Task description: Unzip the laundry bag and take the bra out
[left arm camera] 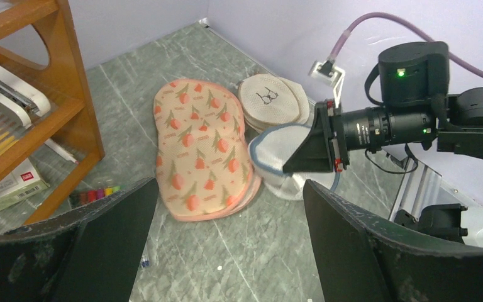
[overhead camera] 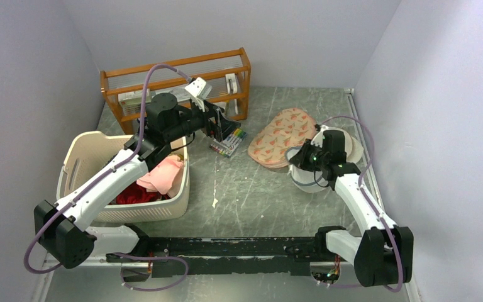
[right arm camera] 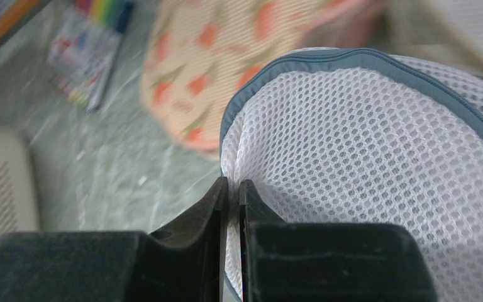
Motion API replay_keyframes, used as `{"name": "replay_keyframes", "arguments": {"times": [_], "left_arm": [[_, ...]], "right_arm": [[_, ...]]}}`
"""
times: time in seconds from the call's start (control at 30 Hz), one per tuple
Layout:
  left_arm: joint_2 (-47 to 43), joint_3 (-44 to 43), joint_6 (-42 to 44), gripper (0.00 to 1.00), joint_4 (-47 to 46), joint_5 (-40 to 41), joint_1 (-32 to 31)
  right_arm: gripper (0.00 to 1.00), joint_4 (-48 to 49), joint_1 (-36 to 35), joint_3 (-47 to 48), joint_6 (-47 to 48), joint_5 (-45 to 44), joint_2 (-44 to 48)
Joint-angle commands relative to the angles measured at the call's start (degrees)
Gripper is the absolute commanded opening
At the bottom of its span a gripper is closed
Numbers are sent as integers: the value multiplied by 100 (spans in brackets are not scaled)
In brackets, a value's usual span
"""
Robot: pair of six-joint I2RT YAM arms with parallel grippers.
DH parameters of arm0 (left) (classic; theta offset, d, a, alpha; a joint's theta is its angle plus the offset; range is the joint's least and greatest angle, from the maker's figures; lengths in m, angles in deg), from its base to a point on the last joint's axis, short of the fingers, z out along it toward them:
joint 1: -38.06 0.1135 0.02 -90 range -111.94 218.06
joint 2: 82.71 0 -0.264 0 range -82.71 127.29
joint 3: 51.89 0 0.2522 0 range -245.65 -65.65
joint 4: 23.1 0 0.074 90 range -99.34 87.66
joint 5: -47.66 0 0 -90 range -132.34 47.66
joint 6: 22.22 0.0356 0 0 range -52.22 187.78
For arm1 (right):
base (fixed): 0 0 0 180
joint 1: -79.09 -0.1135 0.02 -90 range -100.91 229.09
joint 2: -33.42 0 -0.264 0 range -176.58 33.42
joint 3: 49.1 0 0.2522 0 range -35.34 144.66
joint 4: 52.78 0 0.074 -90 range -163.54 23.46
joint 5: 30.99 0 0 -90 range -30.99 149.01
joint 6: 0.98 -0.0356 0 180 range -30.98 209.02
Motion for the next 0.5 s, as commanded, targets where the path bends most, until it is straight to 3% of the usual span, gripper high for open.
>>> {"name": "replay_keyframes", "arguments": {"times": [0.0, 0.27, 0.47], "left_arm": [[-160, -153, 208, 97, -5, 177, -59], [-112, -102, 282, 97, -50, 173, -67], [-51, -40, 302, 97, -86, 235, -96]], "right_arm": [[5, 454, -246, -65, 517, 2868, -375], [4, 799, -2580, 243, 857, 3059, -820], [4, 808, -2883, 380, 977, 2757, -1032]]}}
